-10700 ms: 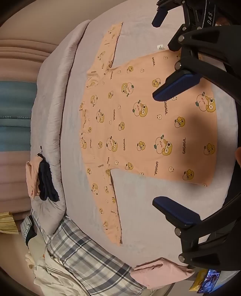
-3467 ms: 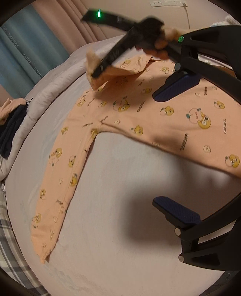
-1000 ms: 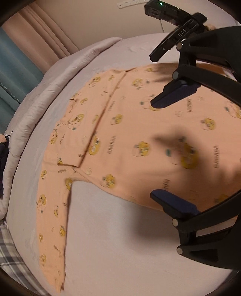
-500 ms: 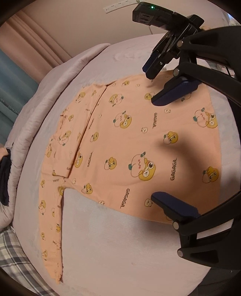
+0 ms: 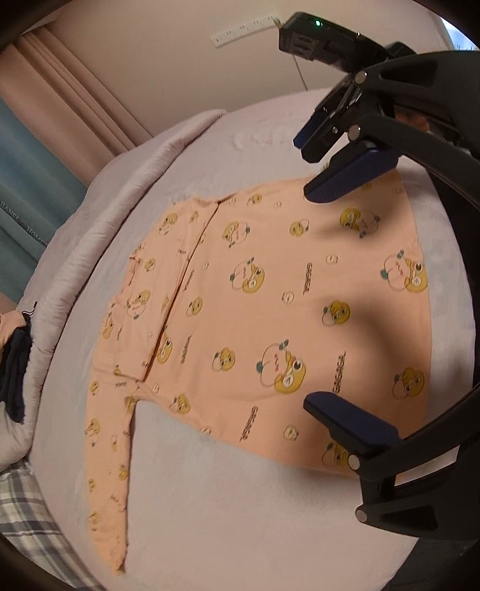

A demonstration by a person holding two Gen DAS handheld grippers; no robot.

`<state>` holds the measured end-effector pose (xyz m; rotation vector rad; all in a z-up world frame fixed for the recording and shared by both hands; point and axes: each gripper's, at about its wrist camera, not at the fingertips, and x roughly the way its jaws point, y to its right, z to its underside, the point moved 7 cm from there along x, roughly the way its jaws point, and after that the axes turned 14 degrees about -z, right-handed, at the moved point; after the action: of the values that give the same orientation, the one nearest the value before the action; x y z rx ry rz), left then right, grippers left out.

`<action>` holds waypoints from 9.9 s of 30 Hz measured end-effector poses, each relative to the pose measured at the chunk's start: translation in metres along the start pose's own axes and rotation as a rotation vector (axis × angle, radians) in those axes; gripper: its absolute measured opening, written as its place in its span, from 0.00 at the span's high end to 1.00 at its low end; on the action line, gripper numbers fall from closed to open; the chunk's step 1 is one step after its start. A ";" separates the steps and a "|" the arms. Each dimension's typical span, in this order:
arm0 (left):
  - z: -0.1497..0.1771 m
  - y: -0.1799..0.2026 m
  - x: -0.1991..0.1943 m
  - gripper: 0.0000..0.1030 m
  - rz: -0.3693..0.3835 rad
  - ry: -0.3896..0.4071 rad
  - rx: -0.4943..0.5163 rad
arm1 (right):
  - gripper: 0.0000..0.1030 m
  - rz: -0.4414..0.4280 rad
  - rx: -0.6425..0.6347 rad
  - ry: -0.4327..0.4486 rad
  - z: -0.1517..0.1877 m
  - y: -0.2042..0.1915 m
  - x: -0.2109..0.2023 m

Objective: Fold small clothes

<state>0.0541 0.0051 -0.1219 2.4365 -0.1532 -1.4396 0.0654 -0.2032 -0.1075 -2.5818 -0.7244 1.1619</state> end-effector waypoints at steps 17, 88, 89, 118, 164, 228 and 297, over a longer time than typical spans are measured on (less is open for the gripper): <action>-0.035 0.005 -0.060 0.01 0.132 0.297 0.048 | 0.22 0.005 -0.035 0.013 -0.006 -0.015 0.001; -0.074 -0.209 0.013 0.01 0.111 0.138 -0.458 | 0.22 -0.003 -0.176 -0.238 -0.021 -0.085 0.133; -0.074 -0.209 0.014 0.01 0.112 0.137 -0.455 | 0.22 -0.005 -0.178 -0.239 -0.021 -0.086 0.134; -0.098 -0.226 0.034 0.01 0.088 0.135 -0.510 | 0.22 -0.014 -0.173 -0.239 -0.027 -0.081 0.138; -0.184 -0.270 0.068 0.01 0.107 0.183 -0.641 | 0.22 -0.017 -0.093 -0.254 -0.029 -0.044 0.146; -0.195 -0.347 0.066 0.83 0.146 0.235 -0.985 | 0.22 -0.004 -0.091 -0.244 -0.030 -0.034 0.151; -0.114 0.001 0.075 0.01 -0.079 0.100 0.226 | 0.22 0.054 0.166 0.024 -0.036 0.068 0.027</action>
<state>0.1902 0.0100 -0.1328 2.7187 -0.2095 -1.3962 0.1312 -0.2476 -0.1268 -2.4863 -0.5320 1.1522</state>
